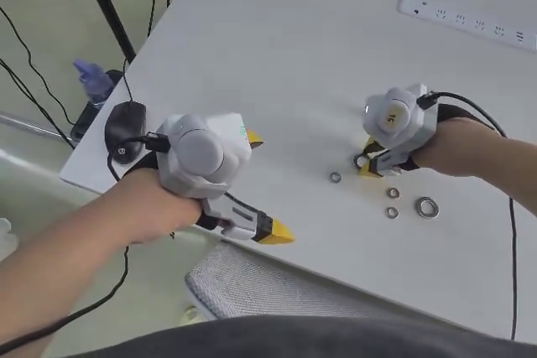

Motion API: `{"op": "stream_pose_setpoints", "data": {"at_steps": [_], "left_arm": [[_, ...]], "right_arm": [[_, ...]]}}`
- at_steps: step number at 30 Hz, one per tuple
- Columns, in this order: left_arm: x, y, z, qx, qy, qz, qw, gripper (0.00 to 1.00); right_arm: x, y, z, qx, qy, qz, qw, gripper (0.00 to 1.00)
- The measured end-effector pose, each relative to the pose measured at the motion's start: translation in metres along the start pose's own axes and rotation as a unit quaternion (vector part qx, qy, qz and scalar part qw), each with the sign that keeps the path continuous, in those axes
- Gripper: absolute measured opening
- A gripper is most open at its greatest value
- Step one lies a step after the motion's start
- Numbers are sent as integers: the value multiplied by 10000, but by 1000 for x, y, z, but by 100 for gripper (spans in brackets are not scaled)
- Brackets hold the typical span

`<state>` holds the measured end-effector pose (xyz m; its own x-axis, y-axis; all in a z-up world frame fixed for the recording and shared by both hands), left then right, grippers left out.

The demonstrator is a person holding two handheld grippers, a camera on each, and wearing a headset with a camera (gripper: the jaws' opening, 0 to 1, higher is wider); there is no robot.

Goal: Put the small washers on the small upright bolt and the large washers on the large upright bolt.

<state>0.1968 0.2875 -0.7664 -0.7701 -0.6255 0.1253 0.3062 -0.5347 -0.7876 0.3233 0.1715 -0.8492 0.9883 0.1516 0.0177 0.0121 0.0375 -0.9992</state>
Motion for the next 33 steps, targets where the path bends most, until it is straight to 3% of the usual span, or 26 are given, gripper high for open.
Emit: {"op": "stream_pose_setpoints", "data": {"at_steps": [6,19,33], "left_arm": [[1,-2,3,68,-19,28,10000,89],[-1,-7,5,81,16,95,9999,87],[3,-6,2,60,-2,71,10000,86]], "right_arm": [[2,0,1,-224,-107,-12,9997,21],[4,-3,-1,37,239,11,9997,21],[7,-4,-10,21,536,143,9985,21]]}}
Point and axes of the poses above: the centre of the closed fingertips' face, and the gripper's own axes: y roughly forward along the fingers, x roughly to its right, z roughly out of its top, the point moved 2 cm from there along -y, roughly backward along the fingers, and after that the axes turned 12 degrees about -x, right-handed, at the moved point
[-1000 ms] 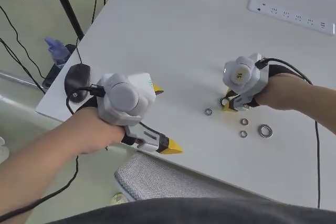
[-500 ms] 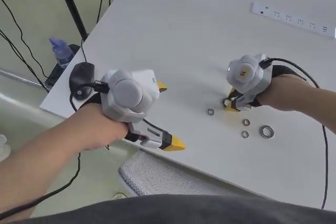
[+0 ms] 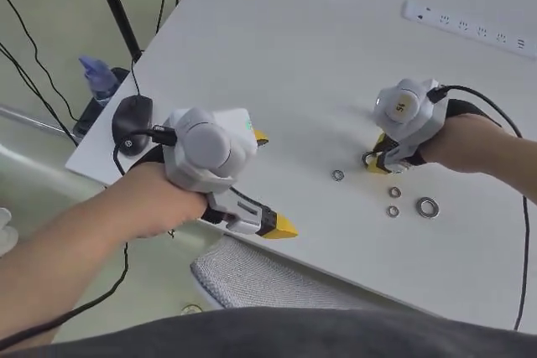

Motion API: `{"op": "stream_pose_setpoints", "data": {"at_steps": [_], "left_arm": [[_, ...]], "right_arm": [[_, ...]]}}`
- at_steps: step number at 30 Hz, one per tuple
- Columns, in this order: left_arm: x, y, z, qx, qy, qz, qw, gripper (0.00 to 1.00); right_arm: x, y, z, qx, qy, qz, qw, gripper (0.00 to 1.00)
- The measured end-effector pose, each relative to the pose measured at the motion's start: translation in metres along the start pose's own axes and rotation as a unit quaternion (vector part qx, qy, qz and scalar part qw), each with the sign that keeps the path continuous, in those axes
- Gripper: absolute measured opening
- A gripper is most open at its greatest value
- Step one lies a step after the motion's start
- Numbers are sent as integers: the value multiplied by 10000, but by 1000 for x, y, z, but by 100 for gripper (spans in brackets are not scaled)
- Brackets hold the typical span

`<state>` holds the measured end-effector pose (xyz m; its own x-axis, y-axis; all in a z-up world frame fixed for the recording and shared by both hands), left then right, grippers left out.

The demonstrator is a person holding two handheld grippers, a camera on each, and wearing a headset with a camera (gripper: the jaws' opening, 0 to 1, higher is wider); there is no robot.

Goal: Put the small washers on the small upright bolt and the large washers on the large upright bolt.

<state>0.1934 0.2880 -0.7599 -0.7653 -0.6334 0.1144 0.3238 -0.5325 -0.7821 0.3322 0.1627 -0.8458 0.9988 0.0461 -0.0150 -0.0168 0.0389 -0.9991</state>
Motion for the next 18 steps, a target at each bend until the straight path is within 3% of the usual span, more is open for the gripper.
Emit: {"op": "stream_pose_setpoints", "data": {"at_steps": [11,14,18], "left_arm": [[0,0,-3,-15,-2,-11,10000,85],[1,0,-4,-50,-10,-26,10000,84],[1,1,-5,-64,-4,-39,10000,84]], "right_arm": [[3,5,1,47,8,-92,9999,22],[0,5,2,22,-288,-166,9994,23],[0,4,1,24,-307,-166,9994,24]]}}
Point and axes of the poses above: the centre of the closed fingertips' face, and the gripper's own axes: y roughly forward along the fingers, x roughly to its right, z roughly out of its top, the point moved 2 cm from there along -y, roughly backward along the fingers, and after that the axes turned 12 degrees about -x, right-handed, at the moved point
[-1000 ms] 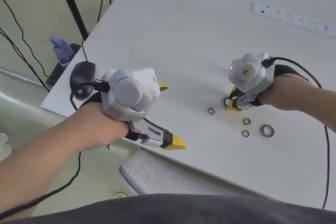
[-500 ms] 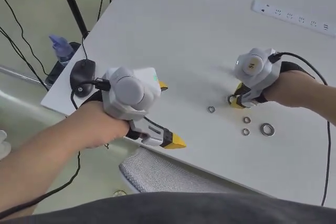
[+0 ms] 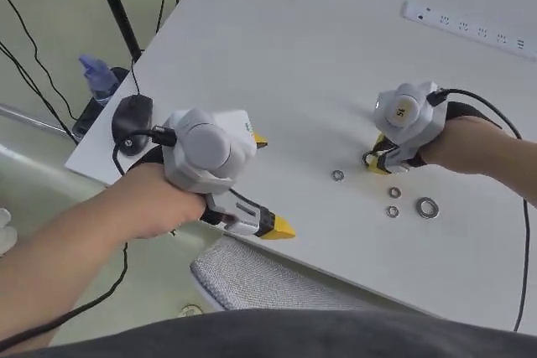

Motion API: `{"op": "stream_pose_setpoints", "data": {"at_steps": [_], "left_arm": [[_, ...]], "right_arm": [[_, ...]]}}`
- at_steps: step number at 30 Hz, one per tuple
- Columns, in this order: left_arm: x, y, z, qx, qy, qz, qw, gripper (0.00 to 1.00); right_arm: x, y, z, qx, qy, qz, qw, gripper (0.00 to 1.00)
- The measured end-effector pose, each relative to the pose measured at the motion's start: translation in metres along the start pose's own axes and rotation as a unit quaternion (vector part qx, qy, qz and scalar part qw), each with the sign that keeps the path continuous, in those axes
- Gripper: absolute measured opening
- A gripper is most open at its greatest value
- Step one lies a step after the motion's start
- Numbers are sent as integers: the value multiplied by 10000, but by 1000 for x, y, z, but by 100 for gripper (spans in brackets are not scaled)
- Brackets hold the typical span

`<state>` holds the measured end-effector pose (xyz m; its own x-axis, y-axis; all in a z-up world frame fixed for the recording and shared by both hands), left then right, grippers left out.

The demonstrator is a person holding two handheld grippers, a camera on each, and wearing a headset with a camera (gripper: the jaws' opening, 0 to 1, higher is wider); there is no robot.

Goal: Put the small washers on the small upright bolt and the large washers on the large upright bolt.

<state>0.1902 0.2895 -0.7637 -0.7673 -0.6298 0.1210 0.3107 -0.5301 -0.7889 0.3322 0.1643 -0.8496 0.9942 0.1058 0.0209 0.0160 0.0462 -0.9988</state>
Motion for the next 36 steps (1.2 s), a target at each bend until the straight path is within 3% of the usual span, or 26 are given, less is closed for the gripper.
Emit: {"op": "stream_pose_setpoints", "data": {"at_steps": [9,18,31,36], "left_arm": [[-2,1,4,-10,23,-27,10000,82],[-2,3,3,-57,34,-49,10000,81],[0,2,4,-34,16,-63,10000,79],[-1,1,5,-20,0,-56,10000,79]], "right_arm": [[-1,-2,-5,2,-132,78,9999,26],[3,1,-4,-195,-54,54,9998,22],[2,-2,-4,-18,374,161,9992,20],[1,-2,-5,-66,401,209,9990,21]]}}
Point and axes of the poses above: the centre of the closed fingertips' face, and the gripper's own axes: y roughly forward along the fingers, x roughly to its right, z roughly out of its top, the point moved 2 cm from there along -y, roughly backward along the fingers, and after that the axes turned 12 degrees about -x, right-handed, at the moved point
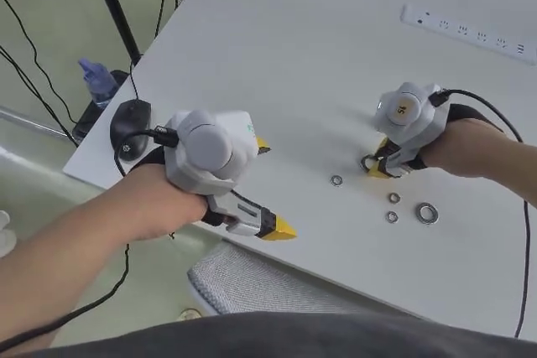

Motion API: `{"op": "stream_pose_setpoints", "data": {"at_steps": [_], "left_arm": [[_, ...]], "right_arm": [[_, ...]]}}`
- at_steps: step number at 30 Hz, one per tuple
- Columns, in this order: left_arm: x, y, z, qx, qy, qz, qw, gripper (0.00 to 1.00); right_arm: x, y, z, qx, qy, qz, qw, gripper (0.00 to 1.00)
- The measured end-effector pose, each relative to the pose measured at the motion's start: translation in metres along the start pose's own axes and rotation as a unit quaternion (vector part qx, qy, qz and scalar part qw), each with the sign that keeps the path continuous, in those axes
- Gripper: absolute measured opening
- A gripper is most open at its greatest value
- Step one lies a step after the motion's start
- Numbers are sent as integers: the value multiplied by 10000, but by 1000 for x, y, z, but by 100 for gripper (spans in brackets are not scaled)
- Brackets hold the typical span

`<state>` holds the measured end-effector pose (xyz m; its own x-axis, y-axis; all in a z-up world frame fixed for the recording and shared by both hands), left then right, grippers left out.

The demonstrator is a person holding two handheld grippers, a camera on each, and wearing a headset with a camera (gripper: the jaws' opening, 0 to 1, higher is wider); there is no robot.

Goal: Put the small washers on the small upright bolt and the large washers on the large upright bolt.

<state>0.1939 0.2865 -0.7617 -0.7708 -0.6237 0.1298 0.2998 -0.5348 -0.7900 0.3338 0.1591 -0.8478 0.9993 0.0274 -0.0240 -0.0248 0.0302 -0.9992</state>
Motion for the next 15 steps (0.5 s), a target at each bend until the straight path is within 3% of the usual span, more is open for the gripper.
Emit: {"op": "stream_pose_setpoints", "data": {"at_steps": [15], "left_arm": [[-2,-1,4,56,76,30,10000,80]], "right_arm": [[3,-32,-15,-113,7,-38,9999,21]]}}
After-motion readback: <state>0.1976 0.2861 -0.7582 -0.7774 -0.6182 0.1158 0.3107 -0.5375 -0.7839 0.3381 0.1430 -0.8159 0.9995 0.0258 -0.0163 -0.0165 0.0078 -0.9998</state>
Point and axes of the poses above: the centre of the closed fingertips' face, and the gripper's own axes: y roughly forward along the fingers, x roughly to its right, z roughly out of its top, the point moved 2 cm from there along -y, roughly backward along the fingers, and after that the axes turned 12 degrees about -x, right-handed, at the moved point
